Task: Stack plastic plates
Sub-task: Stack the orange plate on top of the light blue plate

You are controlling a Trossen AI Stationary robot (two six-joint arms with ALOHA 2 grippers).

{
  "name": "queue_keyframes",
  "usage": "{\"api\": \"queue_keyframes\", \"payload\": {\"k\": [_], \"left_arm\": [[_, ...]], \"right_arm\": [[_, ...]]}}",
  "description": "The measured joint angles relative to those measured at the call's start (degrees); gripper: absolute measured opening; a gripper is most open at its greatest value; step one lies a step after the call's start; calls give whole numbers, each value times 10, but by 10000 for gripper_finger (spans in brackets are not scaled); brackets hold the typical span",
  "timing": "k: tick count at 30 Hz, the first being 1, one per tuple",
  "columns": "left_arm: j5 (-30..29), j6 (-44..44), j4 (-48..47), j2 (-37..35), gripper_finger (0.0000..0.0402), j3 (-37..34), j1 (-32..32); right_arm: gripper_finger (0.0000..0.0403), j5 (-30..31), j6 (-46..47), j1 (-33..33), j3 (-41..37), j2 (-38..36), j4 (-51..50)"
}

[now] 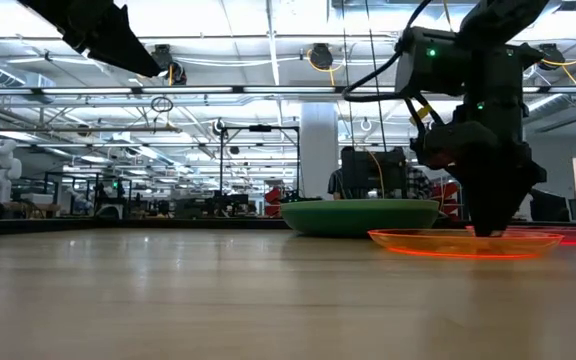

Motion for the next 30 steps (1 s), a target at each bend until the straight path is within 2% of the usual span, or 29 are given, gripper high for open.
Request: {"api": "queue_keyframes", "payload": {"k": [12, 24, 30], "left_arm": [[0, 0, 0, 0, 172, 0, 0], [0, -1, 0, 0, 173, 0, 0], [0, -2, 0, 0, 173, 0, 0]], "right_arm": [[5, 5, -27, 0, 0, 6, 35], [2, 0, -43, -3, 0, -9, 54], [1, -36, -59, -10, 0, -33, 66]]}}
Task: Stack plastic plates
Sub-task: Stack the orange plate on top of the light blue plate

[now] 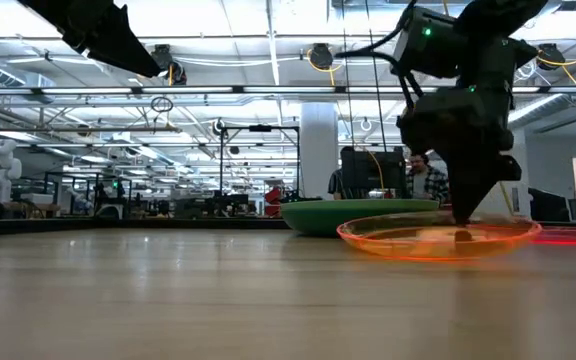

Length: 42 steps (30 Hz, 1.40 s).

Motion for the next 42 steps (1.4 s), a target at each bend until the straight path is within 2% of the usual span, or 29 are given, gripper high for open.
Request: {"api": "queue_keyframes", "payload": {"k": [14, 20, 25, 30, 34, 42], "left_arm": [[0, 0, 0, 0, 172, 0, 0], [0, 2, 1, 0, 173, 0, 0], [0, 4, 4, 0, 172, 0, 0], [0, 3, 4, 0, 173, 0, 0], [0, 1, 4, 0, 173, 0, 0], [0, -2, 3, 0, 173, 0, 0]], "right_arm": [[0, -9, -41, -34, 0, -62, 108], [0, -18, -84, -84, 2, -69, 162], [0, -52, -139, -149, 31, -85, 152], [0, -83, -198, -220, 79, -88, 95], [0, -83, -244, -276, 110, -83, 44], [0, -76, -301, -376, 114, -61, -18]]}}
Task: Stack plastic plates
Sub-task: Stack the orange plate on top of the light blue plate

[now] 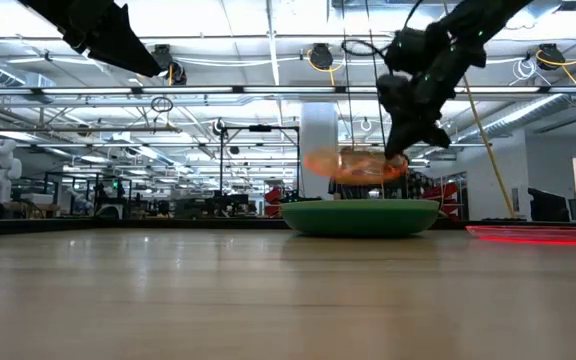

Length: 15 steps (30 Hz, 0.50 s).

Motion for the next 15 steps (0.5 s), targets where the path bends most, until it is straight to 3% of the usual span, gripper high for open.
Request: {"api": "queue_keyframes", "payload": {"k": [9, 15], "left_arm": [[12, -22, -3, 0, 172, 0, 0], [84, -60, -6, 0, 173, 0, 0]], "right_arm": [[0, 26, -35, -62, -1, 89, 6], [30, 26, -42, -73, 0, 108, 26]]}}
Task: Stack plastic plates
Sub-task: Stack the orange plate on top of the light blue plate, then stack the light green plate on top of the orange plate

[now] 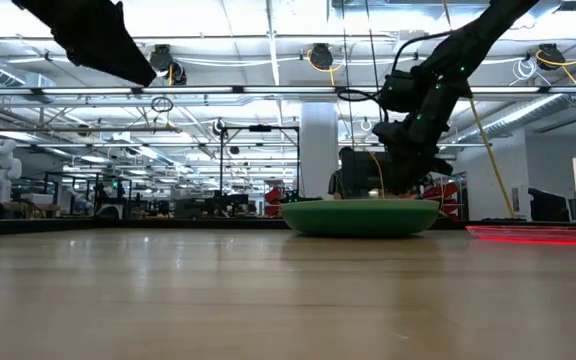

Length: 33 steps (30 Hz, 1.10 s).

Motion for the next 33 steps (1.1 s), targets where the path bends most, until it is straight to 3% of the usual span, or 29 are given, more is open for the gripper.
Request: {"api": "queue_keyframes", "payload": {"k": [9, 14, 18, 24, 33], "left_arm": [[156, -129, -35, 26, 173, 0, -25], [266, -222, -85, 77, 173, 0, -52], [342, -219, -106, 140, 172, 0, -94], [399, -214, -97, 244, 172, 0, -168], [387, -237, -5, 318, 172, 2, -198]], "right_arm": [[116, 0, 0, 0, 0, -12, -2], [127, 1, -8, 19, -1, -43, -2], [122, 4, -12, 45, 0, -88, 5], [119, 64, -14, 108, 0, -157, -2], [118, 120, 4, 206, 0, -212, -2]]}}
